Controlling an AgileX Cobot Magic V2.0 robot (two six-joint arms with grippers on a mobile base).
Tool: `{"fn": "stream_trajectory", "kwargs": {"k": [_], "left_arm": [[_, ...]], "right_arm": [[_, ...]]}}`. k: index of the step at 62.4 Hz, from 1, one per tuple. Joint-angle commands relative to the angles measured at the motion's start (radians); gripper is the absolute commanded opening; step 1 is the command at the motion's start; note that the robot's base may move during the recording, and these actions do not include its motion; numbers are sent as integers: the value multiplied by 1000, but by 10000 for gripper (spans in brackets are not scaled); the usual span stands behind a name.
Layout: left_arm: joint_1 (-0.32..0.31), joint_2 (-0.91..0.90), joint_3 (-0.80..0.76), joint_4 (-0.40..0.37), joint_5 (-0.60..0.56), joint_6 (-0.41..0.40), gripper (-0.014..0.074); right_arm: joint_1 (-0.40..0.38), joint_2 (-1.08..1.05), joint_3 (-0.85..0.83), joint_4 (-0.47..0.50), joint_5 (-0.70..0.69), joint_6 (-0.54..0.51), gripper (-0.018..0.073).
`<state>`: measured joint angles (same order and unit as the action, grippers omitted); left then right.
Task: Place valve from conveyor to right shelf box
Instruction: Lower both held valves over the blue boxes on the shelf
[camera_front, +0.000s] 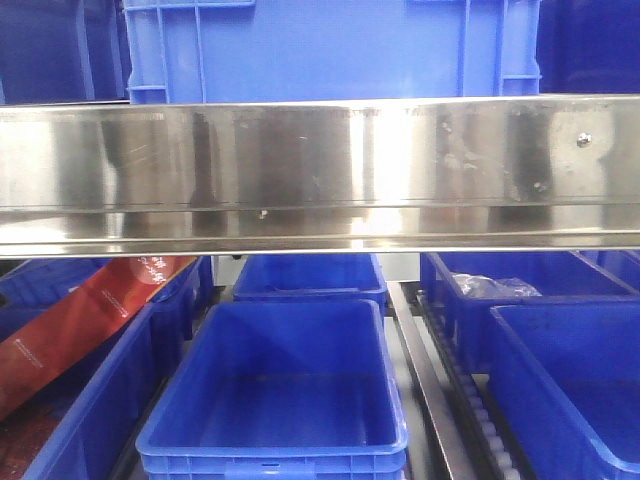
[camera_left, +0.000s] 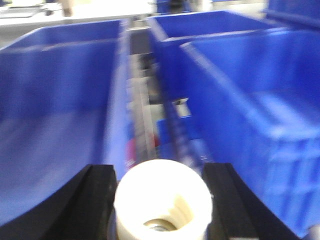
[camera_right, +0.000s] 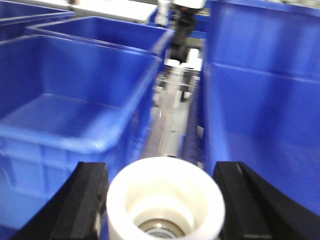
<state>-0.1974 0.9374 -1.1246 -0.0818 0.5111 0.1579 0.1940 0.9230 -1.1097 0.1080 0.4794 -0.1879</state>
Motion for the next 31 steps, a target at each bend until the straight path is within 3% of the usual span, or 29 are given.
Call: {"fn": "stream_trajectory", "kwargs": {"k": [1,14,31], "left_arm": [[-69,63,-102,-12,-54,7,-111],[-224,267,-300,-12,-119,7,-111],[-318,563,-522,-48,-211,7,-111]], "right_arm": [[43,78,-100,-1,-91,-8,-162],[133,282,-289,-1,-157,-8,-162],[201,528,-498,26,-182,-8,-162]]}}
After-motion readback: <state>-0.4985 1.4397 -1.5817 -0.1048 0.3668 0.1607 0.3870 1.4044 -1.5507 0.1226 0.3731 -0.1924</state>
